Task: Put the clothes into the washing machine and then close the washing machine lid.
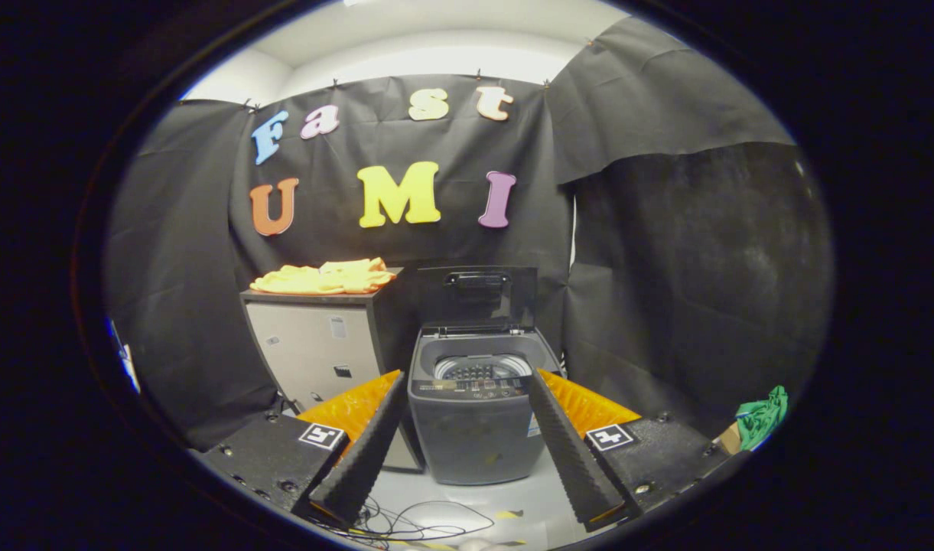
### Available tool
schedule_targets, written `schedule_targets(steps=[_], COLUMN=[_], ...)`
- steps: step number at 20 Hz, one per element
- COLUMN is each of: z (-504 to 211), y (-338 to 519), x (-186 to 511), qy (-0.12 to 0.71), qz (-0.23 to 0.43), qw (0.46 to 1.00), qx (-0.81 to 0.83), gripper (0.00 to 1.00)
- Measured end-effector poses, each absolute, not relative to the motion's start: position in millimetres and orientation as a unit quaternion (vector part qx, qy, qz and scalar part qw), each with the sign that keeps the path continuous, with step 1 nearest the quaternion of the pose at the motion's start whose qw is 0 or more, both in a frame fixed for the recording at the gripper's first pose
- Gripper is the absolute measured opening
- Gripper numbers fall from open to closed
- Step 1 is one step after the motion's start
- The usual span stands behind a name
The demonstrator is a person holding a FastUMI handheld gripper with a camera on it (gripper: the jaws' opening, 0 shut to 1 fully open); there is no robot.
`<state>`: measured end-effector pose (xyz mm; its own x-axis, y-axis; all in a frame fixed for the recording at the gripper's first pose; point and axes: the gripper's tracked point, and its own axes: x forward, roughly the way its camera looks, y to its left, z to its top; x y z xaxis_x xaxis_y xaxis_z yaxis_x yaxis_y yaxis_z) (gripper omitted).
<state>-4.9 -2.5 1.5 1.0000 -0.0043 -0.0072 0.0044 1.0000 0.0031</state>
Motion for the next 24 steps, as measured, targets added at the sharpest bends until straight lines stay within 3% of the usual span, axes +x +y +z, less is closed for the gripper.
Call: schedule_targets(steps=[5, 16, 24], z=[32.6, 169.8, 254.9], y=[-6.6, 28.2, 140.7], x=[9.8, 97.1, 187.2], qy=[-0.001, -0.021, -0.010], qz=[-0.012, -0.008, 0.059], qw=[1.000, 1.000, 0.998], qx=[0.003, 0.002, -0.009], gripper=[1.00, 1.00, 1.00])
